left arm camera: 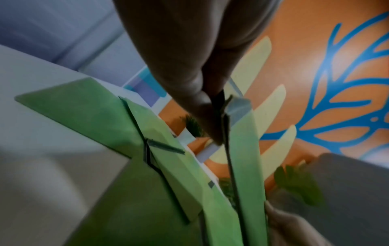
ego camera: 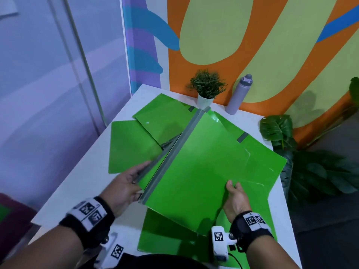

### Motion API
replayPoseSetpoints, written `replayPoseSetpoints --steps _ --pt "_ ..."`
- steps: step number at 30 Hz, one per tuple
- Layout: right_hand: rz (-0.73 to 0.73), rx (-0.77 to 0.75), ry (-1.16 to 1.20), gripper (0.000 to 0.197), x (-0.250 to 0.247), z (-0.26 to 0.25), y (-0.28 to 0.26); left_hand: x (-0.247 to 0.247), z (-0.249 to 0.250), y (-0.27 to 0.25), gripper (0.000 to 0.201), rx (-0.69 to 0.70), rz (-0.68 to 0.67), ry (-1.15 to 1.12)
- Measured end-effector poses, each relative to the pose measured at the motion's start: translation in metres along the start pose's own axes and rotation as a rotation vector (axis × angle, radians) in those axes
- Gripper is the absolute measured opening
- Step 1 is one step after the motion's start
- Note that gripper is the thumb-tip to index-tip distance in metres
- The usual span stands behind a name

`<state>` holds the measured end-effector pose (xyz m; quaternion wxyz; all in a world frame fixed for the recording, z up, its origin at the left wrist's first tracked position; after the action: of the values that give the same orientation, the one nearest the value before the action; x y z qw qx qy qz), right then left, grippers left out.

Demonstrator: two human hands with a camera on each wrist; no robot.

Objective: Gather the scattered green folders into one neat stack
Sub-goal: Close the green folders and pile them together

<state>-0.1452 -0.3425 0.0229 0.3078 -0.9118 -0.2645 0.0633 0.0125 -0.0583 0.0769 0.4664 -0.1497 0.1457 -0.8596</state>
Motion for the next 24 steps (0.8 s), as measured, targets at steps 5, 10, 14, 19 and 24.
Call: replayPoseSetpoints --steps 5,10,14,19,24 --pt "0.099 -0.258 -0.104 0.07 -0.01 -0.027 -0.014 0.031 -0.011 0.005 0.07 -0.145 -0.229 0.321" --pt "-0.037 -0.339 -0.239 0.067 0.005 -0.024 -0.018 0.033 -0.015 0.022 0.061 -0.138 0.064 0.448" --pt "0.036 -0.345 -0.466 0.036 -0.022 -0.005 0.004 0.011 -0.016 0.031 0.039 -0.122 0.338 0.497" --pt "0.216 -0.159 -1.02 0.062 -0.096 0.047 0.029 -0.026 -0.018 0.032 0.046 -0.185 0.519 0.602" --pt "0.02 -0.109 -1.49 0.084 -0.123 0.093 0.019 -0.031 -0.031 0.031 0.048 -0.229 0.508 0.612"
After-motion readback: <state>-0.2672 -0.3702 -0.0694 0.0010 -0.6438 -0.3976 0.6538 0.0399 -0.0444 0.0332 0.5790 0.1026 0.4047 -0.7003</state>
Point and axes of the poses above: each hand's wrist, its own y-axis towards the middle knuckle, its own x-axis out of the palm, z = x × y, the point moved 6 cm from there along y, towards the middle knuckle, and after that the axes turned 5 degrees about z, right-handed, at the moved point
